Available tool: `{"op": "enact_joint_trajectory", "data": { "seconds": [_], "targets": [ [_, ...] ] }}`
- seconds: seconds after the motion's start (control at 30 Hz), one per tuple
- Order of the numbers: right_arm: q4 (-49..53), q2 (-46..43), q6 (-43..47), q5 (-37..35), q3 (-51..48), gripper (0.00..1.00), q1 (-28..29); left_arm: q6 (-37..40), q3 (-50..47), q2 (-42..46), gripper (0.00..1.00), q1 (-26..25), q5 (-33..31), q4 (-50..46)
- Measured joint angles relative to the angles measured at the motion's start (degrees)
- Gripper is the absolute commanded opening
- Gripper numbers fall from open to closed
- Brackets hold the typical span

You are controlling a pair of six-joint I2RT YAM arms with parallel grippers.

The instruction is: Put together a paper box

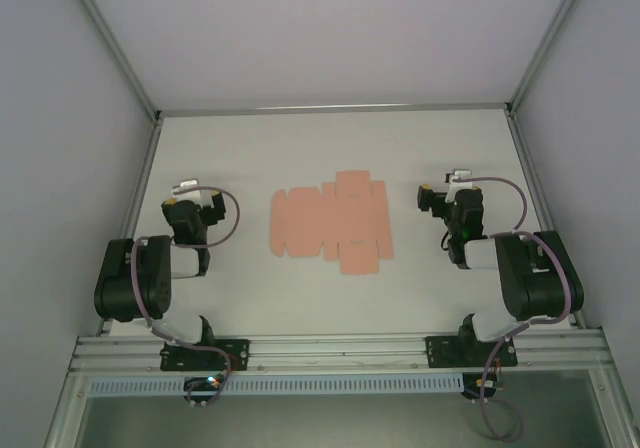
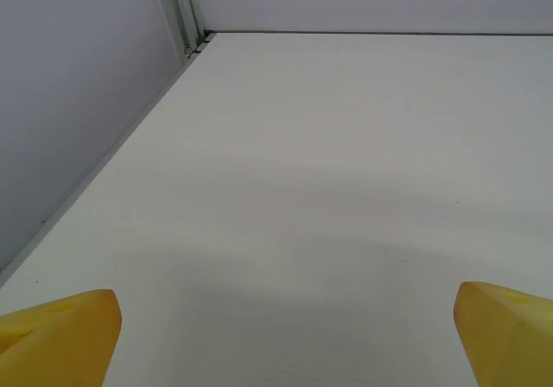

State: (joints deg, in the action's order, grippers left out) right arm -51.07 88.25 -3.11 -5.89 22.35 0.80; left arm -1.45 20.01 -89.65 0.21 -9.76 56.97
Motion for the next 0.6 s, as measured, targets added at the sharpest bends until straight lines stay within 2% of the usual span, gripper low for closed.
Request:
{"op": "enact_joint_trajectory", "data": {
  "seconds": [0.6],
  "targets": [
    [0.02,0.00,-0.02,0.63,0.00,1.00,-0.02,0.24,0.04,0.00,1.00,0.00,3.15,-1.64]
  ]
}}
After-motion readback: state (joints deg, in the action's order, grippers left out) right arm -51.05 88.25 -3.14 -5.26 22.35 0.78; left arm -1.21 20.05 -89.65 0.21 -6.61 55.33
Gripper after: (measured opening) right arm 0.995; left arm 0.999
